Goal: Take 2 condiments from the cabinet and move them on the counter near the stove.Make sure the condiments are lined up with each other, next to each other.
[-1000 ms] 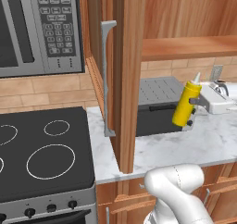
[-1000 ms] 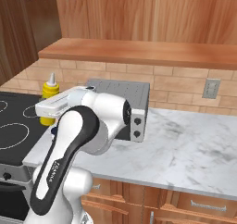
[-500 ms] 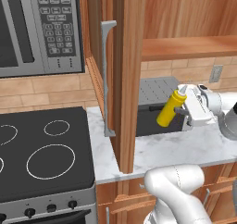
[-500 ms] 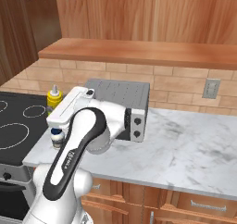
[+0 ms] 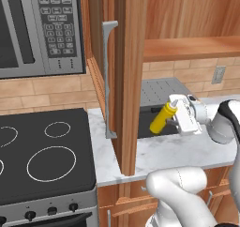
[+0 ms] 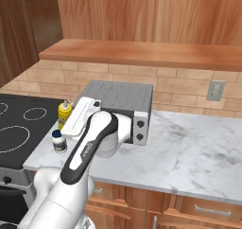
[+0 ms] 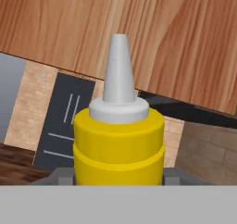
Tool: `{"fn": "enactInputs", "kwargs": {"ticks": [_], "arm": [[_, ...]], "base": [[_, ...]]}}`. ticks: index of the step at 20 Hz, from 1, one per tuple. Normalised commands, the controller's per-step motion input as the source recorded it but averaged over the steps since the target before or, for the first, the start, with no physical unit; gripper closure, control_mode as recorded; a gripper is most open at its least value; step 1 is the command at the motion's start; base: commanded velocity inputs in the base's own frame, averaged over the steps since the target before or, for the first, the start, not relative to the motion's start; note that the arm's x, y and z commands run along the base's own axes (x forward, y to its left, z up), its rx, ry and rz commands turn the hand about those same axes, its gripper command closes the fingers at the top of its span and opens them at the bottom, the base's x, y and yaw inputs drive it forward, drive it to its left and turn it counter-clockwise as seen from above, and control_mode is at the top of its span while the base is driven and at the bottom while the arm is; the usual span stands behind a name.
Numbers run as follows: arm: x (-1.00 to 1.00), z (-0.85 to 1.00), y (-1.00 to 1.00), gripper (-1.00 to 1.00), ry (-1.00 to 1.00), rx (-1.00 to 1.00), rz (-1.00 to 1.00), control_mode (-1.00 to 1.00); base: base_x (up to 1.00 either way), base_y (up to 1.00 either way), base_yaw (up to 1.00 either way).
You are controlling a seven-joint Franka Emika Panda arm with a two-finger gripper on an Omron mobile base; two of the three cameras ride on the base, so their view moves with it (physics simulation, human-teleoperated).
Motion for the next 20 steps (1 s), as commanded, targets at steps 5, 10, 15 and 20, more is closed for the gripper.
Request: {"fn": "enactInputs", "kwargs": {"ticks": [5, 10, 15, 20], "arm": [[0.10, -0.56, 0.01, 1.00, -0.02, 0.00, 0.01, -1.00], [0.13, -0.39, 0.11, 1.00, 0.00, 0.00, 0.00, -1.00], [0.16, -0.33, 0.19, 1.00, 0.00, 0.00, 0.00, -1.00], [0.40, -0.27, 0.16, 1.00, 0.00, 0.00, 0.00, -1.00]], "base": [[0.00, 0.00, 0.00], [0.00, 0.00, 0.00], [0.00, 0.00, 0.00], [0.00, 0.00, 0.00]]}}
